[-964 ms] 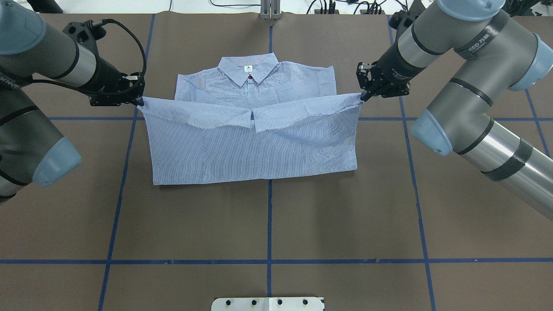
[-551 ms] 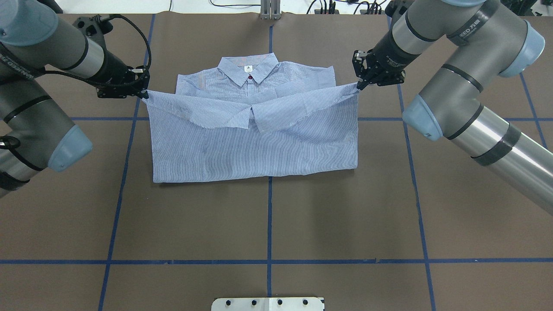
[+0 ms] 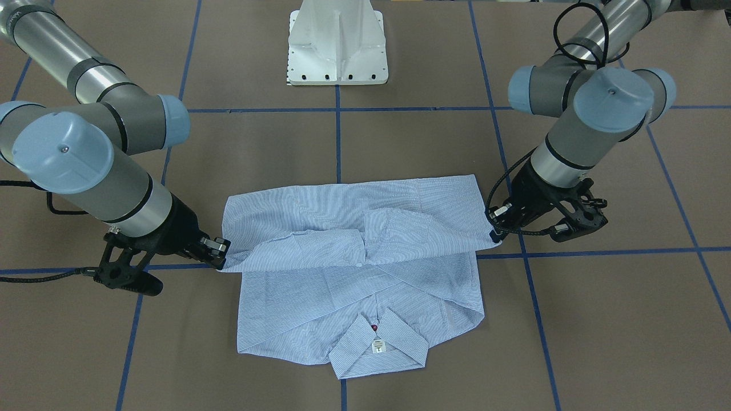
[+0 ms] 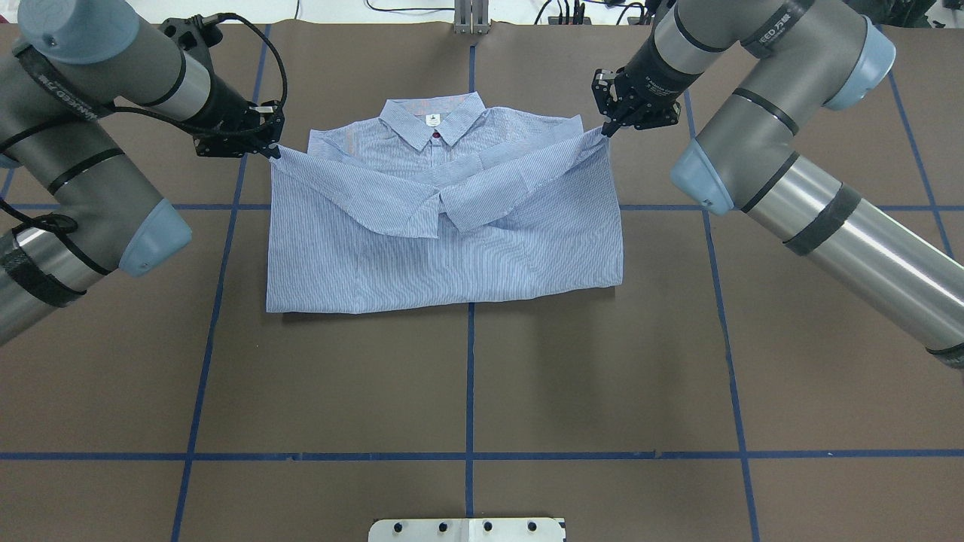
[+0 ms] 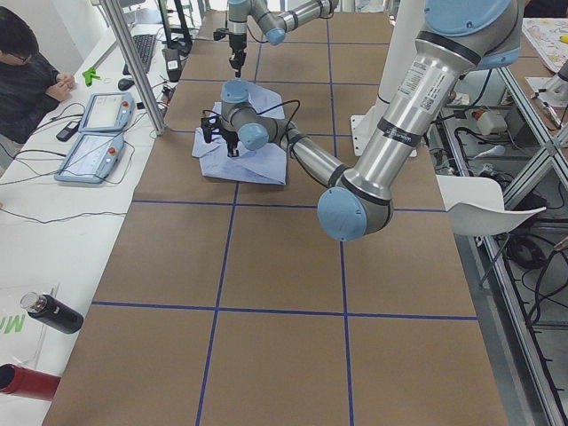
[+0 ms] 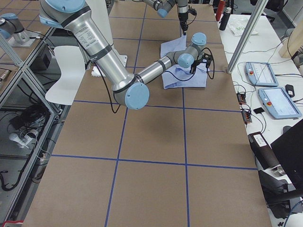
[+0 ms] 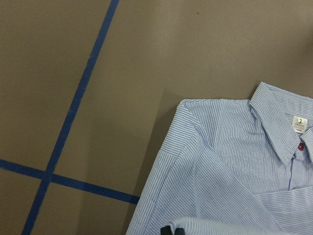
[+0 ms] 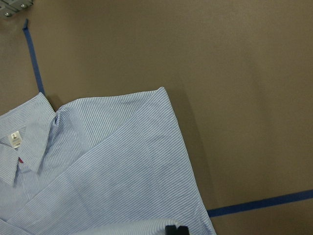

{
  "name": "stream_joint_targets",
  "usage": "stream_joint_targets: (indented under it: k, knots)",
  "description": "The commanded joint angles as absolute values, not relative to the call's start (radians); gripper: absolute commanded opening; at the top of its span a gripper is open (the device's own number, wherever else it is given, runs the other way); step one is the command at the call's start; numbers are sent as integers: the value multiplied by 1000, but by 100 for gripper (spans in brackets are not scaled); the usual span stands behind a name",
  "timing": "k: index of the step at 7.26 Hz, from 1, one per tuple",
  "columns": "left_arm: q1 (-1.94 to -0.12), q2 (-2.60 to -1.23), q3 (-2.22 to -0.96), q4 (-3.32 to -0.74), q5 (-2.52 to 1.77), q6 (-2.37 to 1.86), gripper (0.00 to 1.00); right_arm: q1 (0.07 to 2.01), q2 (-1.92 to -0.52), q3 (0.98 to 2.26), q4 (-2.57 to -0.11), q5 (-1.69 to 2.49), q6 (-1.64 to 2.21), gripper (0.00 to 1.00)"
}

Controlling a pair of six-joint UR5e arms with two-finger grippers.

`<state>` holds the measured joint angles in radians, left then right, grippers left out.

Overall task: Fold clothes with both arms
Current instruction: 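Carry the hem with both grippers up to the shoulders beside the collar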

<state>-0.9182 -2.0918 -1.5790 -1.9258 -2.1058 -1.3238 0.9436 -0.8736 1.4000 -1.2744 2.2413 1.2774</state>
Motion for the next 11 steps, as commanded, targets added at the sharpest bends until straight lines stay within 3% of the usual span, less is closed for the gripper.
stream_joint_targets:
  k: [1,6,11]
  knots:
    - [-923,-2102,-1548,-1936,-2105,-1322,0,960,-847,1355,-1270,2241,1276,0]
    - [-948,-2106,-1425,-2057,-2100,-1324,0,974,-825,1307,-1269,2241,1275,0]
    - [-946,-2171,-1379,-2063,-2095,-1397,0,968,-824,1246,-1187,2240,1279,0]
